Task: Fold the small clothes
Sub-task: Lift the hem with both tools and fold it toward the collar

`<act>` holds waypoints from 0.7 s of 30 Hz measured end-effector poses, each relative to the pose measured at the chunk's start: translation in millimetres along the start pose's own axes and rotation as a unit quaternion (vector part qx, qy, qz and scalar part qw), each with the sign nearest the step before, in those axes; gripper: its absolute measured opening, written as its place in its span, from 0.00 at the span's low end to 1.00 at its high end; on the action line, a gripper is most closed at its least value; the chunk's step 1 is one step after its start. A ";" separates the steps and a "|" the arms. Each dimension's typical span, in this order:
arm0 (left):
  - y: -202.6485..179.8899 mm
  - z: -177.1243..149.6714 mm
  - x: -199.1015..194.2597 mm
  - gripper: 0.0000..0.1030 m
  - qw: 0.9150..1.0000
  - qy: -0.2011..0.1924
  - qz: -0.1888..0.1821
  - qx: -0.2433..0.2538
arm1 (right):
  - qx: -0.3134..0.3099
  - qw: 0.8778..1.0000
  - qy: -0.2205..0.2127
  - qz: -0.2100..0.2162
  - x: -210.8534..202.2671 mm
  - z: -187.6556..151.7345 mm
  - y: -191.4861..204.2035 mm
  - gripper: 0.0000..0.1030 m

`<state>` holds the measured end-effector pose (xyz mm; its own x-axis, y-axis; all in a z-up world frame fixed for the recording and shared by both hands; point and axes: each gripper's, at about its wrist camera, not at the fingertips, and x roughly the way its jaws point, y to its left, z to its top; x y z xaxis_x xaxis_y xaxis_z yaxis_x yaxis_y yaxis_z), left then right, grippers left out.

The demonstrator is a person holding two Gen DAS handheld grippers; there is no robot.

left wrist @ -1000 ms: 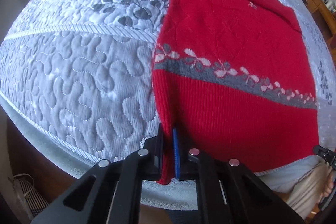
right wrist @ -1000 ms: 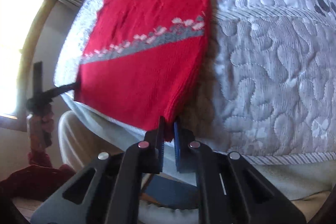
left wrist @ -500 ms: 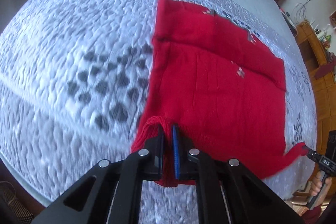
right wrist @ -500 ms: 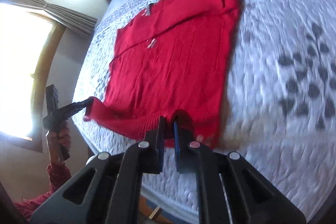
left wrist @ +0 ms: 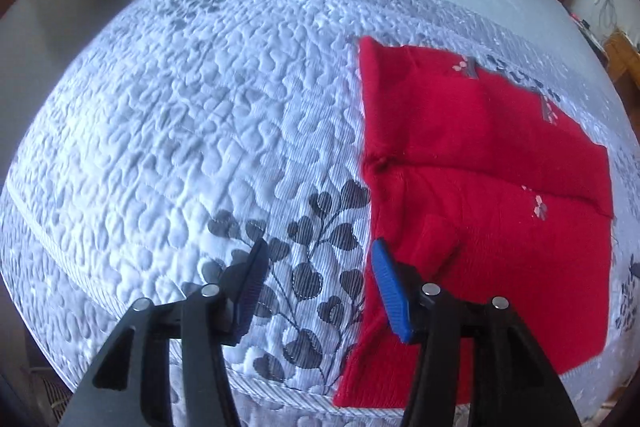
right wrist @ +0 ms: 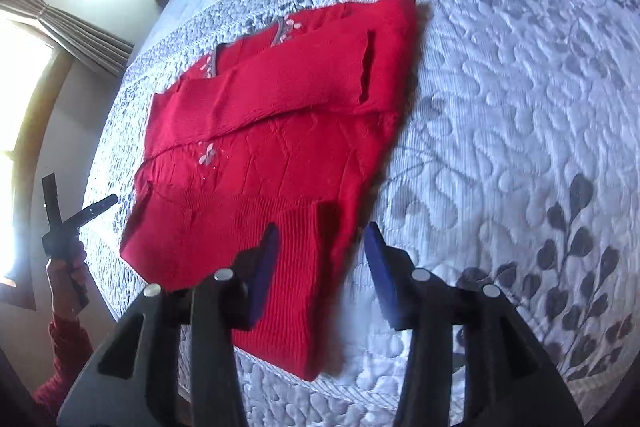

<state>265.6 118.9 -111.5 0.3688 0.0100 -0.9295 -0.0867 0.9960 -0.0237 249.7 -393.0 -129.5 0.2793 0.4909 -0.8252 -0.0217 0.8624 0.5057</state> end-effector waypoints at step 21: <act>-63.8 3.9 36.2 0.53 0.982 -0.003 -0.056 0.180 | -0.055 0.993 0.100 0.001 71.7 8.7 12.3 0.24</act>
<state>288.0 56.1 -142.2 0.3638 -0.1018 -0.9259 0.2873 0.9578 0.0076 277.9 -348.3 -180.2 0.0832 0.4986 -0.8629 -0.1293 0.8639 0.4867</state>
